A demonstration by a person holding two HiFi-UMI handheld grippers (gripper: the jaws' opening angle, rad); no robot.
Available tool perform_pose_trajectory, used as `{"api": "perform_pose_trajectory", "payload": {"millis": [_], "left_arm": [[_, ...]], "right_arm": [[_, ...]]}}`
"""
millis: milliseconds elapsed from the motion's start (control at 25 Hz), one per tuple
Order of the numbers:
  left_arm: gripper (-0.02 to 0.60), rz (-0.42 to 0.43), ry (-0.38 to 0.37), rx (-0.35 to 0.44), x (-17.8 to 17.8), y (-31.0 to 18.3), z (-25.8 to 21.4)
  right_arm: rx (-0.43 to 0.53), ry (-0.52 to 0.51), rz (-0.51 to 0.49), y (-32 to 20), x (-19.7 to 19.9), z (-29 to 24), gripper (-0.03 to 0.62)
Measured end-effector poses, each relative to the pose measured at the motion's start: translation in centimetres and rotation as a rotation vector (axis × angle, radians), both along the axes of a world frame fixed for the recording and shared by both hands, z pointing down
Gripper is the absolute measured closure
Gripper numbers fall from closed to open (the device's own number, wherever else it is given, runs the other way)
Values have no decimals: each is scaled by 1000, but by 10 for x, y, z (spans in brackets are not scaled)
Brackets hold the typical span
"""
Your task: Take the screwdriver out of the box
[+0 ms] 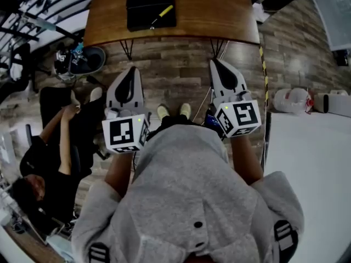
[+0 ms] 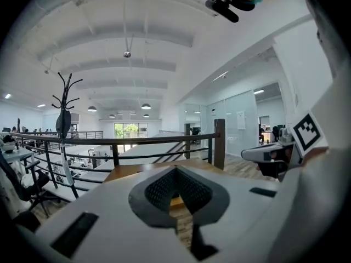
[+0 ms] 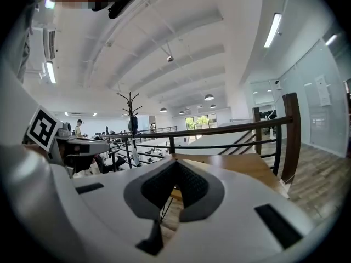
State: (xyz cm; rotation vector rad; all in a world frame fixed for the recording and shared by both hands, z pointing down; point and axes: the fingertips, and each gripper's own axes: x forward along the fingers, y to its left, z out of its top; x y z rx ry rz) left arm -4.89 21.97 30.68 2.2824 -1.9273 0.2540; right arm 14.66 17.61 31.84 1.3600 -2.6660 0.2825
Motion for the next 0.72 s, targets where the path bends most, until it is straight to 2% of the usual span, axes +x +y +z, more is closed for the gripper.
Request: {"api": "perform_pose_trajectory", "payload": {"millis": [240, 440, 720], "left_arm": [[568, 1, 8, -12, 14, -8, 2], [568, 6, 4, -14, 29, -14, -1], [568, 23, -61, 3, 50, -8, -7]], "right_arm": [[15, 26, -32, -9, 8, -1, 579], [10, 8, -35, -15, 23, -3, 579], [4, -37, -55, -14, 34, 6, 579]]}}
